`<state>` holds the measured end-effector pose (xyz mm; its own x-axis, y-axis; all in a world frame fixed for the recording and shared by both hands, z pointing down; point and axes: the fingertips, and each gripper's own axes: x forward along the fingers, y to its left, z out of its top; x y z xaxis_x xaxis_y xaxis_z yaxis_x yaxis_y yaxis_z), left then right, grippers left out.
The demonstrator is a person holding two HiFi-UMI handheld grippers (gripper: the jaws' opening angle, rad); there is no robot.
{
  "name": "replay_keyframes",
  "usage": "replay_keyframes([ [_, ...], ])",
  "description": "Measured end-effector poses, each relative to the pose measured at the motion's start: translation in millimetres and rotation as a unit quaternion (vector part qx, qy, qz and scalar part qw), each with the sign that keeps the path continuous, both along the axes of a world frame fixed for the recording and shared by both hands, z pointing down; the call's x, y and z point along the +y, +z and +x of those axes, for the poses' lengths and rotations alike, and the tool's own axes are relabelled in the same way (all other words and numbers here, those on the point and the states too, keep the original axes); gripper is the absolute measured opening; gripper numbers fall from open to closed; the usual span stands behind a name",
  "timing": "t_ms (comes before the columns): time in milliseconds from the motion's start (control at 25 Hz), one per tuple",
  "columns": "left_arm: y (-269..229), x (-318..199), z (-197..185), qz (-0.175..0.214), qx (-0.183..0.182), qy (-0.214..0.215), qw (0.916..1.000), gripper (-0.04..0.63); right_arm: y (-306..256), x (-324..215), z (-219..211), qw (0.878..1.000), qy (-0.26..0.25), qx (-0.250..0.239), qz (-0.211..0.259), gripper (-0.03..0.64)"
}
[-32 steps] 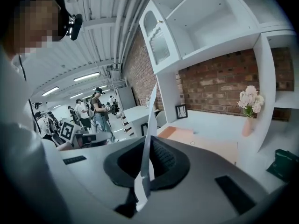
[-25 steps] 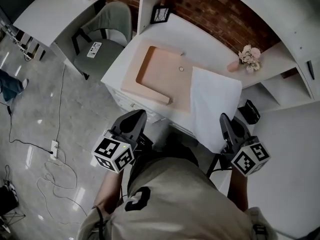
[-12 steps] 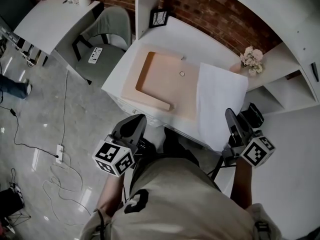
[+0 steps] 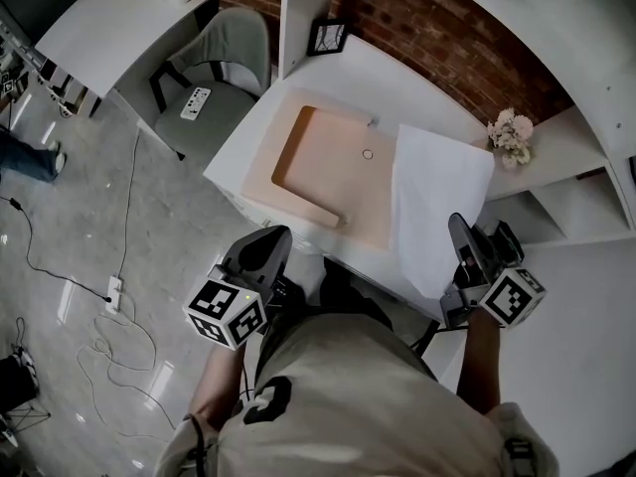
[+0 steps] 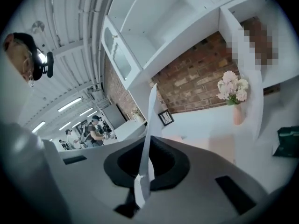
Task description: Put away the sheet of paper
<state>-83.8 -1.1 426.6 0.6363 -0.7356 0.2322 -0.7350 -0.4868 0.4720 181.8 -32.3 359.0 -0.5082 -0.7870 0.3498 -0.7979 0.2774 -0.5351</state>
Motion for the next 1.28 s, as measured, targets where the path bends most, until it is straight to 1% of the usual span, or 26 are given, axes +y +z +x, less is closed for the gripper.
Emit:
replay_keyframes([
  [120,0.7,-0.9,0.9,-0.002,0.006,-0.001,1.0,0.015,1.0,-9.1,10.3,0.999,0.022,-0.038,-0.014,0.028],
  [240,4.8,1.3,-4.4,-0.017,0.022,-0.004,0.9996,0.015,0.0,-11.8,14.5,0.997,0.039,-0.06,-0.02,0.028],
  [320,7.3,1.6,-6.1,-0.026,0.024,-0.007,0.9994,0.015,2.6,-14.5,17.5,0.997,0.042,-0.066,-0.026,0.027],
  [440,10.3,0.1,0.1,-0.037,0.02,-0.003,0.9991,0.015,11.2,-20.2,29.4,0.996,0.053,-0.064,-0.039,0.028],
  [520,8.4,-7.6,4.5,-0.038,0.015,-0.004,0.9992,0.015,18.3,-29.0,36.3,0.995,0.057,-0.062,-0.044,0.028],
  [640,1.0,-19.2,13.7,-0.036,0.012,-0.007,0.9993,0.015,39.4,-42.2,48.7,0.995,0.068,-0.044,-0.063,0.028],
  [720,-1.5,-24.2,24.8,-0.034,0.006,0.001,0.9994,0.015,57.0,-52.2,55.5,0.995,0.067,-0.034,-0.072,0.028],
  [800,-2.6,-29.1,36.3,-0.035,-0.005,0.006,0.9994,0.015,78.7,-60.6,63.5,0.993,0.071,-0.038,-0.091,0.027],
  [920,-6.0,-33.2,52.9,-0.039,-0.007,0.007,0.9992,0.015,107.7,-68.5,81.3,0.988,0.086,-0.045,-0.12,0.027],
  [1120,-4.3,-39.2,72.3,-0.047,-0.025,0.009,0.9985,0.015,137.8,-81.5,100.5,0.984,0.093,-0.044,-0.144,0.027],
  [1280,-2.5,-47.3,84.4,-0.052,-0.033,0.006,0.9981,0.015,156.3,-87.9,112.0,0.981,0.094,-0.046,-0.162,0.028],
])
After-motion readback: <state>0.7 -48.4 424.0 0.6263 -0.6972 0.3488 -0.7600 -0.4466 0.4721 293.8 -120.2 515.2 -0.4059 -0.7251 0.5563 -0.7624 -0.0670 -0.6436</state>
